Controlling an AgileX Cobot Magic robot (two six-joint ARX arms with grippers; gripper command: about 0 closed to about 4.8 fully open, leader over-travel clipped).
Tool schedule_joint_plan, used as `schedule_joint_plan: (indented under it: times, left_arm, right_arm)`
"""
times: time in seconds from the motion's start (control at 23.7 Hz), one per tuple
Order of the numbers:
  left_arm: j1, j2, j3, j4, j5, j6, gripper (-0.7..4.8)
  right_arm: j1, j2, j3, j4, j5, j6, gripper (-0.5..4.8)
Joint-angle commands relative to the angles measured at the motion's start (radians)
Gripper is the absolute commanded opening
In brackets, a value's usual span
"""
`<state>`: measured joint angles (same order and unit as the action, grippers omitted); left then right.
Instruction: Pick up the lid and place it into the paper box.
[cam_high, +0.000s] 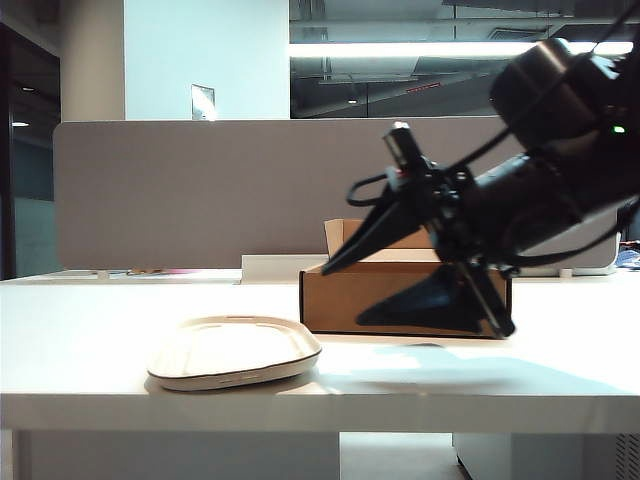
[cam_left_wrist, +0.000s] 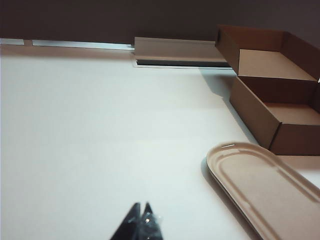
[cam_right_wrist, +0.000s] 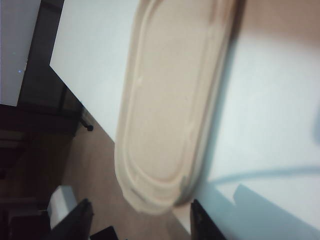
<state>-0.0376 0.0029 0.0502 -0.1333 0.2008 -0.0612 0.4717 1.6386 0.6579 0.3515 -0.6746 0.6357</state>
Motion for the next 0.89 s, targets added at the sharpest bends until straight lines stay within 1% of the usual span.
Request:
schedule_joint_plan:
  times: [0.04, 0.21, 0.3, 0.38, 0.59, 0.67, 0.89]
  left_arm:
    - [0.002, 0.002, 0.003, 0.007, 0.002, 0.001, -0.05]
    - [0.002, 0.002, 0.003, 0.008, 0.002, 0.000, -0.05]
    - [0.002, 0.002, 0.003, 0.008, 0.003, 0.000, -0.05]
    - [0.002, 0.002, 0.003, 0.008, 0.003, 0.000, -0.05]
    - [0.002, 0.001, 0.003, 0.008, 0.005, 0.000, -0.05]
    - [0.002, 0.002, 0.003, 0.008, 0.005, 0.000, -0.05]
    - [0.002, 0.001, 0.003, 0.009, 0.005, 0.000, -0.05]
  right_arm:
    - [0.041, 0.024, 0.045, -0.001, 0.032, -0.009, 2.62]
    - [0.079, 0.048, 0.102, -0.067, 0.107, -0.064, 2.60]
    - [0.090, 0.048, 0.132, -0.130, 0.160, -0.106, 2.60]
    - [0.096, 0.048, 0.166, -0.197, 0.187, -0.146, 2.60]
    - [0.096, 0.050, 0.188, -0.278, 0.212, -0.151, 2.61]
    - [0.096, 0.059, 0.188, -0.312, 0.229, -0.172, 2.61]
    - [0.098, 0.068, 0.188, -0.317, 0.232, -0.172, 2.61]
